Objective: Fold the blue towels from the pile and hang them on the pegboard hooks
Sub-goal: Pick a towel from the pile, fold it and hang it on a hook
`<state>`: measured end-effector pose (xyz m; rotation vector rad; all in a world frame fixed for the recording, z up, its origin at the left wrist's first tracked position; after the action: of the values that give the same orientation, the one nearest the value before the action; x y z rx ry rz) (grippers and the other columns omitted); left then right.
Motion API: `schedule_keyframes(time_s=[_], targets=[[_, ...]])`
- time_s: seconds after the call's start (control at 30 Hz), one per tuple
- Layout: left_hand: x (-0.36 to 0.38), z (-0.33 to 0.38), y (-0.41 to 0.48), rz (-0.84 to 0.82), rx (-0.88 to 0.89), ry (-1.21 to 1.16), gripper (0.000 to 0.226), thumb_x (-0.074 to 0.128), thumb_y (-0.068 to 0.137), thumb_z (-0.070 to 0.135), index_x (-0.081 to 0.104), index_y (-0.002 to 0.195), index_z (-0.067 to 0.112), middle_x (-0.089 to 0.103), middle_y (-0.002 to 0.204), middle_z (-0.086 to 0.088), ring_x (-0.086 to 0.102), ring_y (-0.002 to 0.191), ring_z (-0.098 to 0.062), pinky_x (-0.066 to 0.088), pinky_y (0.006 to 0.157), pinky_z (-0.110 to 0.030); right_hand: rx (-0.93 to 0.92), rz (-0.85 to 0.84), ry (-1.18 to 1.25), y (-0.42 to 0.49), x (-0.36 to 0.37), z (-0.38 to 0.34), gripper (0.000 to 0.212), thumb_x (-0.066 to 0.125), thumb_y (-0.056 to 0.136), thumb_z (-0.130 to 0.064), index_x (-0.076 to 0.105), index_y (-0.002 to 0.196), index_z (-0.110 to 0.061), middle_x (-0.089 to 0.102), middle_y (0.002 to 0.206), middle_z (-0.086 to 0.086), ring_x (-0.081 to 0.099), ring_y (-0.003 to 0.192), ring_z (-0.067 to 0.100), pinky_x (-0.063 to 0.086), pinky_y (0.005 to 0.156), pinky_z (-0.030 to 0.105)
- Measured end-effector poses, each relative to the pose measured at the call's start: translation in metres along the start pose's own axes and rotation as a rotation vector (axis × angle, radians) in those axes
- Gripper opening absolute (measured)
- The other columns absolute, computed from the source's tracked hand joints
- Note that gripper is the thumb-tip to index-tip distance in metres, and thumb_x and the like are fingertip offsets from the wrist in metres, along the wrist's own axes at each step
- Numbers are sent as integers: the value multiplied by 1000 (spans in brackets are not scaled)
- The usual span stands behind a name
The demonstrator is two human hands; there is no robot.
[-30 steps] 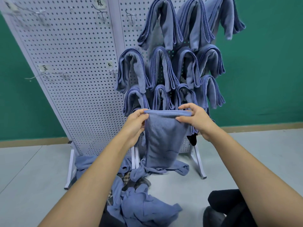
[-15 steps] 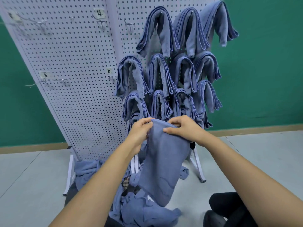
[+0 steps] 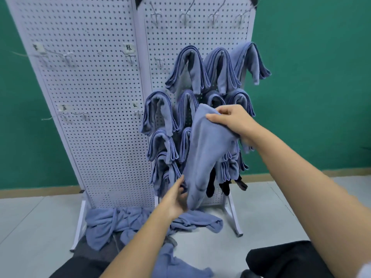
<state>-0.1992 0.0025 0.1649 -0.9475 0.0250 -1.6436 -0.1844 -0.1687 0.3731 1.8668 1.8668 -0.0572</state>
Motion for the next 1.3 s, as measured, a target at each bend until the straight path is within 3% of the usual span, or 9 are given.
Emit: schedule_keyframes(time_s=[0.1, 0.17, 0.33, 0.6, 0.8, 0.97, 1.1, 1.2, 1.3], targets=[[5, -1, -2, -73, -85, -331, 52, 70, 80, 46, 65, 111, 4, 64, 108, -22, 61, 96, -36, 54, 79, -44, -19, 87, 132, 7, -28, -12, 18, 68, 87, -23, 64, 79, -7, 60, 70, 0, 53, 62, 7, 43, 57, 18], [10, 10, -6, -113, -33, -361, 45, 71, 79, 40, 66, 112, 10, 67, 101, -17, 65, 83, -31, 57, 64, -36, 15, 120, 208, 8, -43, -3, 15, 68, 88, -23, 64, 80, -10, 63, 74, 1, 56, 64, 9, 46, 58, 20], [11, 64, -18, -41, 98, -78, 12, 59, 90, 21, 65, 87, 12, 71, 69, -7, 67, 52, -22, 53, 43, -29, 242, 234, 316, 0, -62, 46, 18, 60, 93, -21, 63, 83, -6, 64, 73, 10, 61, 53, 14, 47, 44, 18], [-23, 142, -35, 55, 265, 221, 12, 55, 93, 21, 64, 95, 13, 73, 76, -3, 68, 59, -16, 56, 49, -27, 571, -65, 538, -9, -39, 98, 23, 53, 96, -18, 62, 105, 1, 73, 92, 15, 72, 73, 20, 58, 57, 29], [-41, 169, -47, 36, 331, 374, 20, 46, 98, 20, 63, 103, 11, 72, 87, -4, 64, 78, -18, 55, 65, -32, 558, -175, 491, -4, -25, 98, 18, 57, 93, -5, 61, 106, 5, 73, 89, 15, 72, 75, 21, 57, 58, 27], [-51, 180, -56, 135, 395, 497, 18, 50, 97, 18, 63, 105, 8, 72, 93, -9, 67, 73, -18, 56, 55, -28, 509, -220, 213, 2, -21, 102, 29, 63, 91, -20, 65, 114, -3, 65, 90, 10, 59, 69, 17, 55, 57, 24], [-43, 190, -65, 112, 486, 462, 14, 50, 96, 14, 63, 101, 11, 72, 85, -2, 64, 74, -12, 52, 55, -23, 335, -199, 310, 9, -23, 85, 43, 79, 74, -36, 70, 111, -16, 50, 99, 14, 41, 80, 24, 46, 61, 24], [-35, 207, -76, -37, 619, 315, 24, 45, 97, 9, 63, 110, 20, 71, 98, 2, 65, 80, -9, 54, 62, -21, 160, -145, 522, 10, -30, 64, 26, 69, 83, -15, 66, 109, -11, 66, 87, 10, 60, 66, 14, 54, 59, 20], [-35, 209, -82, -104, 655, 236, 24, 41, 98, 8, 63, 103, 18, 71, 91, -1, 66, 73, -9, 55, 61, -21, 110, -146, 575, 7, -33, 62, 38, 73, 61, -20, 72, 99, -17, 74, 85, 4, 68, 65, 10, 59, 64, 26]])
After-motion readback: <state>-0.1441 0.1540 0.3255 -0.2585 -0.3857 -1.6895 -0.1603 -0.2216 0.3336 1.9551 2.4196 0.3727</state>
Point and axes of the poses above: each hand's wrist, its own y-axis towards the middle knuckle, its own x-axis out of the palm, z = x × y, the point moved 3 cm from there along y, towards the middle knuckle
